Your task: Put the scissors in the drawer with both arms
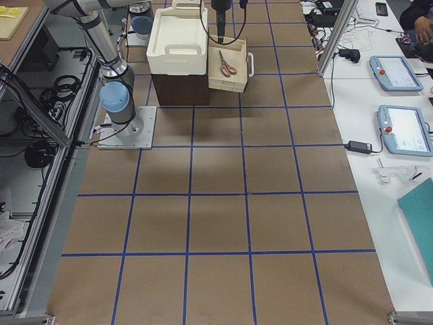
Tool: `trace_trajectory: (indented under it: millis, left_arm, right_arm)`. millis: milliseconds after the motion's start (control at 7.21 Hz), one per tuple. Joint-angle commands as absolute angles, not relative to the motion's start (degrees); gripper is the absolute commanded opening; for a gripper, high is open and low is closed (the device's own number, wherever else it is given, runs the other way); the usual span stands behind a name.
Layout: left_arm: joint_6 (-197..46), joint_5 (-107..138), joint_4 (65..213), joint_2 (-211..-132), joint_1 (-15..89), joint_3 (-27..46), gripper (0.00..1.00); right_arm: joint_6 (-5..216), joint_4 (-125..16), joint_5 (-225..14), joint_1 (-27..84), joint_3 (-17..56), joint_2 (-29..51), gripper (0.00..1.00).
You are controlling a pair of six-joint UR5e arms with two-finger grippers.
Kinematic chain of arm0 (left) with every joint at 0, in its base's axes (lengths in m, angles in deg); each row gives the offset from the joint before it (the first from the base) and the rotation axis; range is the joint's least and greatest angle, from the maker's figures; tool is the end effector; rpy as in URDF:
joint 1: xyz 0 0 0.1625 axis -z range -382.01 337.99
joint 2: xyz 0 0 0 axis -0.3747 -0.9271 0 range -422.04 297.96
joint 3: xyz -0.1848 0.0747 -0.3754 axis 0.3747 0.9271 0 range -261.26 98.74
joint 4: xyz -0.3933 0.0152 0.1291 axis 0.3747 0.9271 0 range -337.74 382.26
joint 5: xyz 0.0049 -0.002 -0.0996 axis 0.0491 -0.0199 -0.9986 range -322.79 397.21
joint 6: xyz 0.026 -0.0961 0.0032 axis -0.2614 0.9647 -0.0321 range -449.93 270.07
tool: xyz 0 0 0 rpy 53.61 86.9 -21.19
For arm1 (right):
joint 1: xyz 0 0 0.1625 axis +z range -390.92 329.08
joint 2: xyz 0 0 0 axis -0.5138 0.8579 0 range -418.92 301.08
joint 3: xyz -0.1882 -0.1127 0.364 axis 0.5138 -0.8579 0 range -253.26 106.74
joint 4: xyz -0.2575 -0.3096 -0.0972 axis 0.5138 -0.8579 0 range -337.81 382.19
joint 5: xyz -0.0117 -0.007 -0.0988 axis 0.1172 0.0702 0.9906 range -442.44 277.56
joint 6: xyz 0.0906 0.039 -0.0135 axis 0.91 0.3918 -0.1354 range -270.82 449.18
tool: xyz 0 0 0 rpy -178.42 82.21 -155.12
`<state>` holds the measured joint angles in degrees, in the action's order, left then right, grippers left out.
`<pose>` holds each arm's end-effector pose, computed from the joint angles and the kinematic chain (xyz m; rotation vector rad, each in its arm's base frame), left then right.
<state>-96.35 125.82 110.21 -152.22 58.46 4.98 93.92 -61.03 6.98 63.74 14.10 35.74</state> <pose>-0.0507 -0.5174 0.5227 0.0828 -3.1262 0.1574 0.1708 -0.4427 0.5372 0.0023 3.1309 -0.0131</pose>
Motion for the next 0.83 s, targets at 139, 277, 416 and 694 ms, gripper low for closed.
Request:
trace_trajectory:
  millis: [139,277,416,694]
  left_arm:
    - [-92.16,126.15,108.67,-152.38,59.19,5.75,1.00]
    - [-89.25,125.89,107.70,-152.82,59.90,5.67,1.00]
    - [-89.05,126.33,107.69,-152.74,61.04,5.66,1.00]
    - [-87.57,126.51,107.60,-152.30,62.89,5.66,1.00]
  right_arm:
    - [93.92,-61.04,7.03,63.74,14.10,35.74,1.00]
    - [93.92,-61.04,7.03,63.74,14.10,35.74,1.00]
    - [93.92,-61.04,7.03,63.74,14.10,35.65,1.00]
    - [93.92,-61.13,7.03,63.74,14.10,35.74,1.00]
